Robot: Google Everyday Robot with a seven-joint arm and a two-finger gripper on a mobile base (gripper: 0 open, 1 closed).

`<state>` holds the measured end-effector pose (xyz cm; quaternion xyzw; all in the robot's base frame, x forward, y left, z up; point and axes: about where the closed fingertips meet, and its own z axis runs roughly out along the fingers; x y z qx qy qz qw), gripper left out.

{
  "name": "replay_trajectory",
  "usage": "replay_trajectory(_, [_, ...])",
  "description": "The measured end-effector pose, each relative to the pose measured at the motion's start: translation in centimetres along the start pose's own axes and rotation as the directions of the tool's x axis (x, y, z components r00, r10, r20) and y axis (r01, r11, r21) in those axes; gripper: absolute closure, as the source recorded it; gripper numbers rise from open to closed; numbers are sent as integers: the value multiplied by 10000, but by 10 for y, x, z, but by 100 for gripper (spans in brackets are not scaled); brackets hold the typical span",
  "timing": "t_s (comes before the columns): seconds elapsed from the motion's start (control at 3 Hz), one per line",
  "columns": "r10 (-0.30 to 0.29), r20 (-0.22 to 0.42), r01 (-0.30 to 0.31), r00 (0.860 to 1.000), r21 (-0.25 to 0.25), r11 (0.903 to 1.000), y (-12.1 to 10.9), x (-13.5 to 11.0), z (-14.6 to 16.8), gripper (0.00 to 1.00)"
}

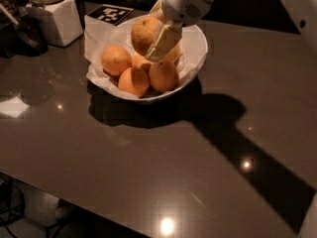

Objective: Pick orange from white bowl

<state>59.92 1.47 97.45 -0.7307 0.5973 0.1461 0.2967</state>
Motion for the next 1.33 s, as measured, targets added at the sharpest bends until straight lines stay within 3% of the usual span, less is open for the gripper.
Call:
replay_trajectory(0.33, [117, 120, -119, 9999, 150, 9998, 13, -2, -5, 100])
replay_trajectory(0.67, [414, 255, -427, 9988, 520, 9977, 41, -12, -17, 100])
replay_trajectory(1.0, [908, 319, -933, 9954, 872, 9918, 100, -32, -29, 100])
replay_trajectory(1.33, [887, 282, -908, 9957, 869, 9921, 102, -33, -29, 100])
